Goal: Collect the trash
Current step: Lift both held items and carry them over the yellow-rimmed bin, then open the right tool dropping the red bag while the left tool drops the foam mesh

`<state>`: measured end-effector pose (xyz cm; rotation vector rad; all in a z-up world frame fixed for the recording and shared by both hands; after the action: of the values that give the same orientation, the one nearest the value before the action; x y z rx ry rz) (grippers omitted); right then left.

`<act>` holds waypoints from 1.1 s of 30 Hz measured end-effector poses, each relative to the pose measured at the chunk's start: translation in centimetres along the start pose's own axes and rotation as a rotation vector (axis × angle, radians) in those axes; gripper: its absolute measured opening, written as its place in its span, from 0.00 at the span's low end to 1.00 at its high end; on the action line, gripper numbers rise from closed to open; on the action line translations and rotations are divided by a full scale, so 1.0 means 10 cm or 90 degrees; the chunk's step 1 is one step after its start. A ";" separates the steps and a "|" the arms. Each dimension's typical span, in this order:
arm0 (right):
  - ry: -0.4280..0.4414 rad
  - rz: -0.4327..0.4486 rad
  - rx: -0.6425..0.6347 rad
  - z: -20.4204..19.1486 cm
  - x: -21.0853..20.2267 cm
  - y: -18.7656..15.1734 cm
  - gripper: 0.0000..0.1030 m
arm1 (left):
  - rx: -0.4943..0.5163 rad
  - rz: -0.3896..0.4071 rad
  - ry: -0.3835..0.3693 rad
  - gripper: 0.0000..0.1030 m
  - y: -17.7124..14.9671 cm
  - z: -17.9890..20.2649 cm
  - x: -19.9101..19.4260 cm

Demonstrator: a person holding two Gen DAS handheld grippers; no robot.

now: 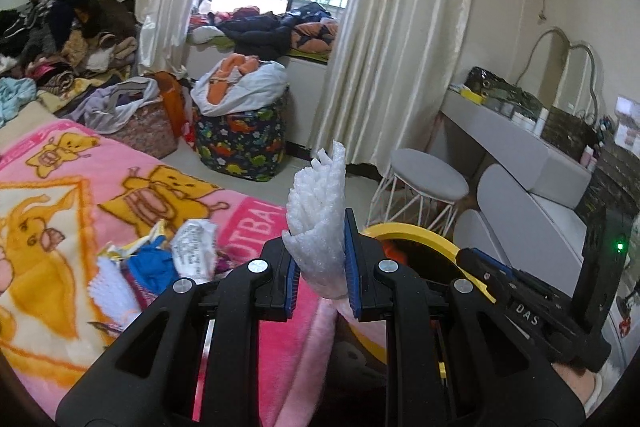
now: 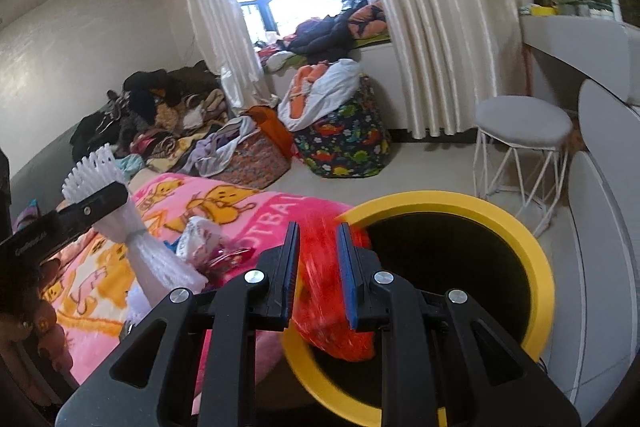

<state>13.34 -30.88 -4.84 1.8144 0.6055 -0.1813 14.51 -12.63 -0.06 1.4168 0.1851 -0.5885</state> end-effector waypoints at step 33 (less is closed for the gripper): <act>-0.093 -0.036 0.120 0.87 -0.03 -0.22 0.57 | 0.021 -0.108 -0.040 0.90 -0.44 0.41 0.71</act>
<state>13.55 -38.55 -9.46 1.9463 0.5505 -0.4180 17.46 -18.73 -6.47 1.4214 0.2478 -0.7783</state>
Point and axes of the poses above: each gripper's, at about its wrist camera, not at the fingertips, and x roughly the way its jaws point, z to its right, y to its top, the point moved 5 cm from there along x, roughly the way its jaws point, and after that the axes turned 7 degrees about y, right-handed, at the moved point
